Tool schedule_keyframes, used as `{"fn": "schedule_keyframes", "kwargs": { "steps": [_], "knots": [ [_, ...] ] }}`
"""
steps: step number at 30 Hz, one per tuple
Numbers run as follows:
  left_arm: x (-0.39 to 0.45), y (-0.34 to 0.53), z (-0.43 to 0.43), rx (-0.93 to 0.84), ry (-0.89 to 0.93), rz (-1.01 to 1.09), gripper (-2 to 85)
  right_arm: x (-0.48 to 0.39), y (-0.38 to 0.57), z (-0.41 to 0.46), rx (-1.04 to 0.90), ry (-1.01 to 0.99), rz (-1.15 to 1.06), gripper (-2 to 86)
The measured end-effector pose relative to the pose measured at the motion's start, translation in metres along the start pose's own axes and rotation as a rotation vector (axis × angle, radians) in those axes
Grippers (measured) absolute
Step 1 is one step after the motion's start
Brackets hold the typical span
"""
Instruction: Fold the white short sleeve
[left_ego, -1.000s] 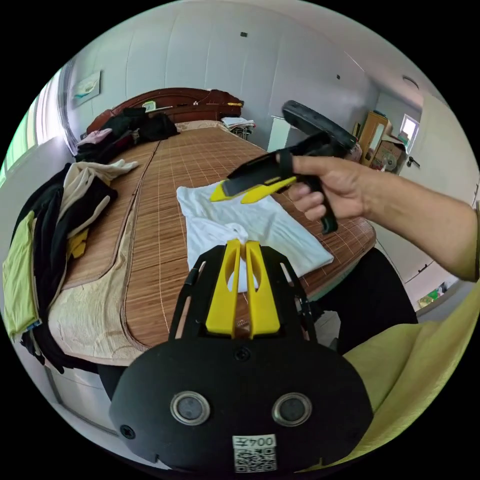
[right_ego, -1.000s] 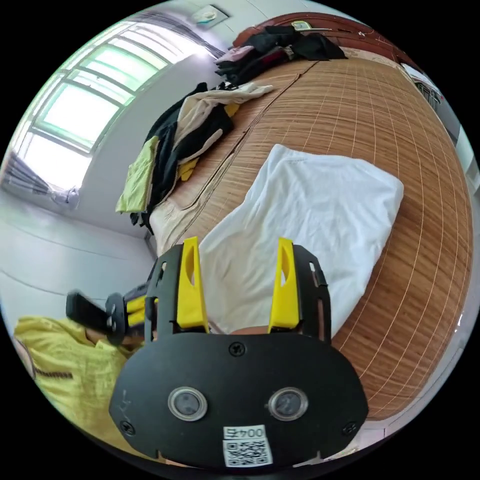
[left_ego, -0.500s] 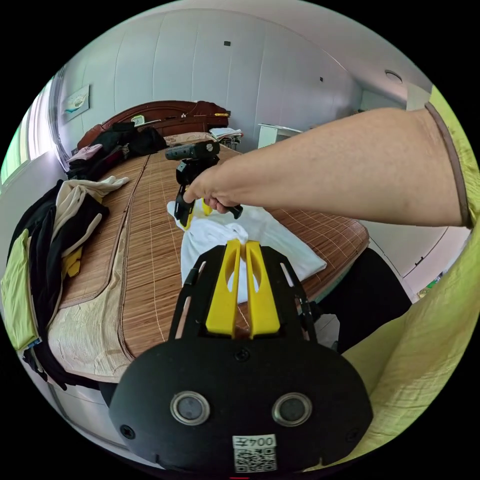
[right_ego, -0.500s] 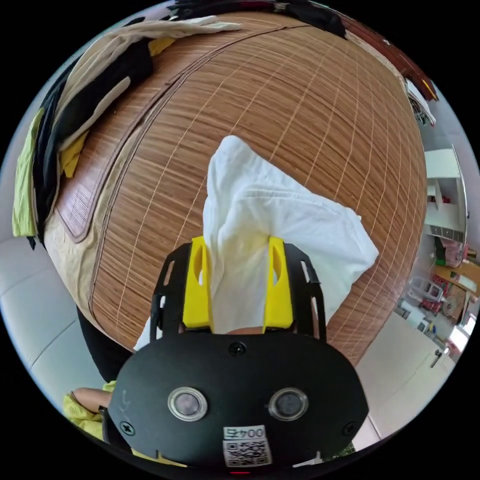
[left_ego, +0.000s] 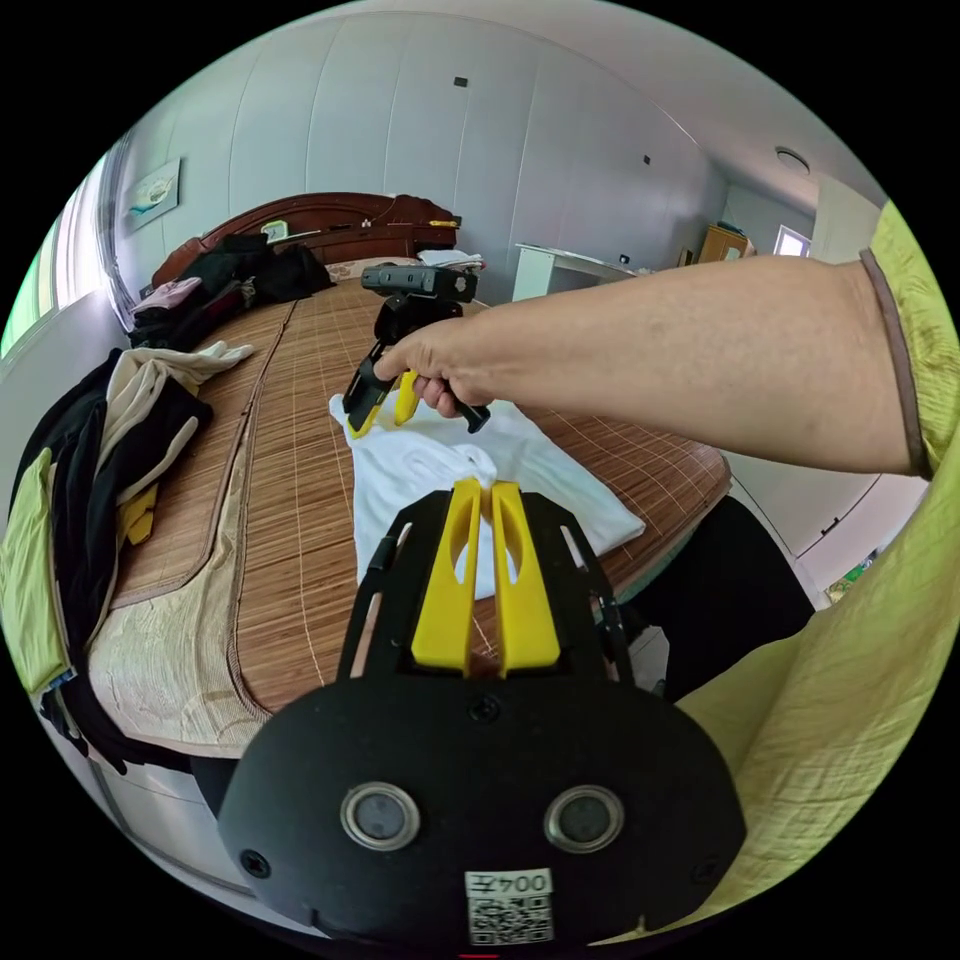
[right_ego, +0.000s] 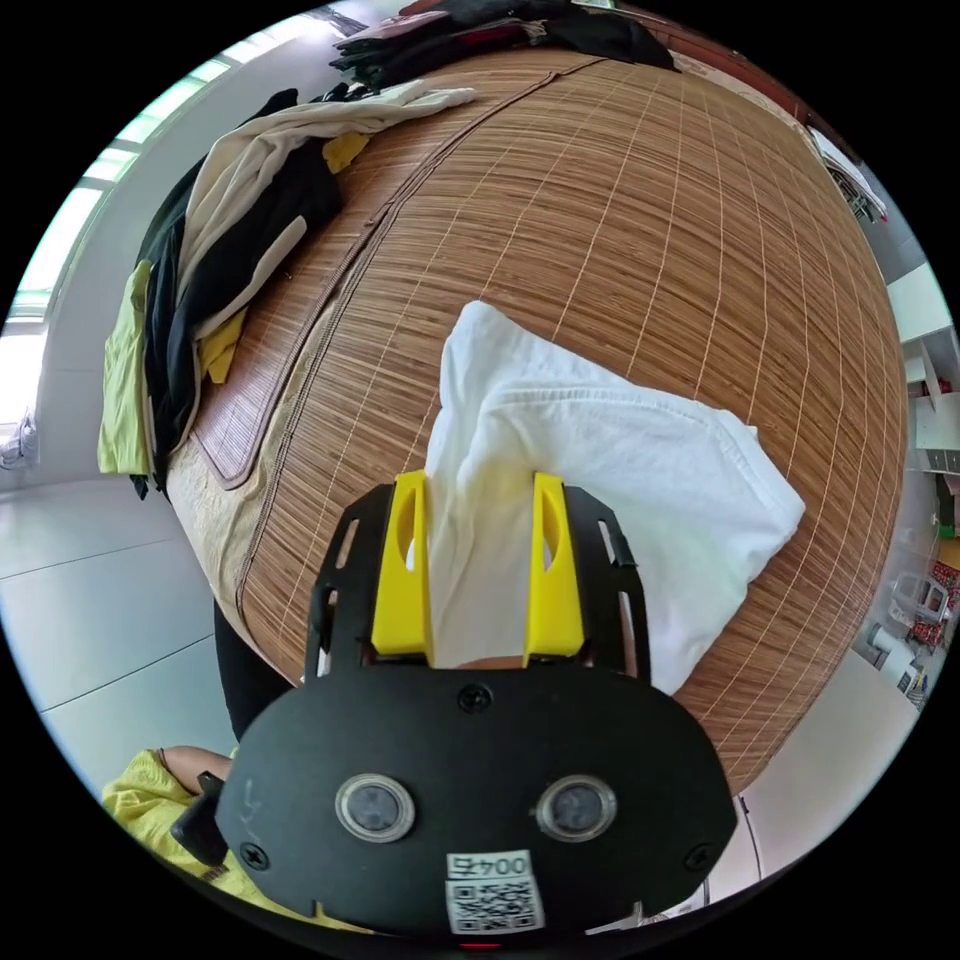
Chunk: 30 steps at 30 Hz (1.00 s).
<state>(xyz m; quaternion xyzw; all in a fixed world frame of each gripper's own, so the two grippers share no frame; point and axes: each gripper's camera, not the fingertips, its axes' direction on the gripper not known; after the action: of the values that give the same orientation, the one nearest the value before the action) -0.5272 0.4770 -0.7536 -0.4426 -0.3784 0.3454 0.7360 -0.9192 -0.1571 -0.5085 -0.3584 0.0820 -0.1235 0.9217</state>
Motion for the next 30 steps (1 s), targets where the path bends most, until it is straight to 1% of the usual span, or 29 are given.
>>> {"fn": "schedule_keyframes", "kwargs": {
  "steps": [3,5,6,7,9,11,13,15,17,19,22,23,24,26,28,30],
  "knots": [
    [-0.005,-0.005,0.0,-0.006,0.004,0.001,1.9,-0.013,0.002,0.008,-0.011,0.061,0.001,12.7],
    [-0.01,-0.008,-0.001,-0.006,0.007,-0.001,1.9,-0.014,0.011,0.009,0.006,0.118,0.003,7.4],
    [-0.013,-0.011,-0.004,0.001,0.011,-0.002,1.9,-0.013,0.015,0.006,0.024,0.103,0.006,6.6],
    [-0.015,-0.012,-0.005,0.005,0.015,0.0,1.9,-0.008,0.024,0.0,0.064,0.078,0.03,5.1],
    [-0.021,-0.017,-0.01,0.026,0.033,0.01,2.0,0.004,0.041,-0.013,0.122,0.026,0.076,4.8],
    [-0.027,-0.021,-0.016,0.045,0.052,0.009,2.0,0.026,0.07,-0.038,0.227,-0.086,0.17,4.6],
    [-0.037,-0.023,-0.024,0.072,0.074,-0.018,2.1,0.037,0.094,-0.062,0.318,-0.133,0.233,4.5],
    [-0.059,-0.022,-0.031,0.097,0.083,-0.097,2.1,0.04,0.117,-0.084,0.418,-0.146,0.283,4.5],
    [-0.083,-0.019,-0.03,0.082,0.078,-0.185,2.1,0.032,0.131,-0.097,0.512,-0.125,0.307,4.5],
    [-0.112,-0.016,-0.022,0.032,0.075,-0.287,2.1,0.016,0.118,-0.088,0.503,-0.083,0.278,4.5],
    [-0.173,-0.003,-0.001,-0.089,0.145,-0.566,2.0,-0.02,0.076,-0.04,0.377,0.004,0.19,4.8],
    [-0.181,0.0,0.002,-0.104,0.162,-0.608,2.0,-0.035,0.06,-0.015,0.304,0.039,0.149,5.1],
    [-0.196,0.006,0.006,-0.121,0.195,-0.676,2.0,-0.042,0.053,-0.004,0.267,0.059,0.133,5.4],
    [-0.213,0.011,0.01,-0.124,0.237,-0.745,2.0,-0.065,0.039,0.024,0.185,0.151,0.068,6.3],
    [-0.224,0.009,0.009,-0.118,0.269,-0.778,2.0,-0.077,0.047,0.012,0.22,0.18,0.023,7.3],
    [-0.229,0.002,0.006,-0.116,0.271,-0.77,2.0,-0.083,0.068,-0.013,0.277,0.149,-0.051,8.1]
  ]
}}
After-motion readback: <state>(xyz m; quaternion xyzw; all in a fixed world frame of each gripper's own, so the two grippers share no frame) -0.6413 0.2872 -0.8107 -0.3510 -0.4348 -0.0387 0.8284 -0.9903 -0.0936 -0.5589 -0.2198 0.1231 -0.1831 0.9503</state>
